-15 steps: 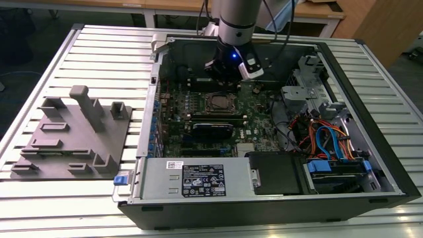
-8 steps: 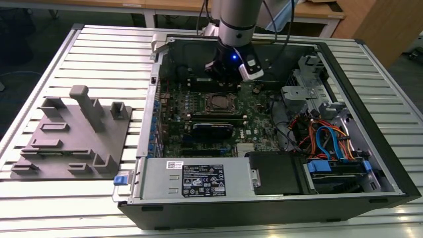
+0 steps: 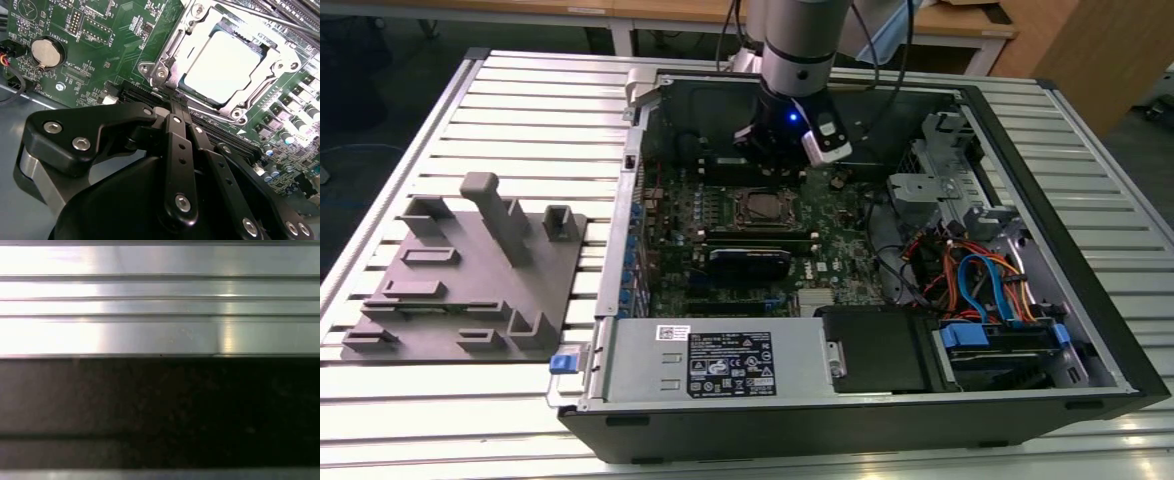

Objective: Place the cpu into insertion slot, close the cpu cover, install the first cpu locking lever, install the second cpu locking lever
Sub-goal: 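Install the first cpu locking lever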

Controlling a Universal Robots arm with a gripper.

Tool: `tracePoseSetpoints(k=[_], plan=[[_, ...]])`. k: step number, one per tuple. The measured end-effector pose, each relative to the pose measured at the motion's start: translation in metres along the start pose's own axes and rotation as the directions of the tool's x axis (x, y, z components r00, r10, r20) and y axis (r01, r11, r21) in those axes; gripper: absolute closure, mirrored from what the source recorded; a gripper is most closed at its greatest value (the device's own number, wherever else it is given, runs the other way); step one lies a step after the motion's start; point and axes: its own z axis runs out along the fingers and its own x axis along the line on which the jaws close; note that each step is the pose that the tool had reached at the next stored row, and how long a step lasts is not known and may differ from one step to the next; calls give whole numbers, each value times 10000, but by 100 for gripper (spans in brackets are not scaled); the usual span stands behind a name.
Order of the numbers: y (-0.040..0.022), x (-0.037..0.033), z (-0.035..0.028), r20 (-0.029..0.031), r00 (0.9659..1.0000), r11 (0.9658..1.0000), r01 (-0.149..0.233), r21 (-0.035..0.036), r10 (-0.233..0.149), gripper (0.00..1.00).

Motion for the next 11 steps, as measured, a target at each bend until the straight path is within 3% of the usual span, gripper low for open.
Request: tracePoseSetpoints(k=[11], plan=[[1, -2, -8, 0, 10000, 10000, 0, 3, 0, 89]])
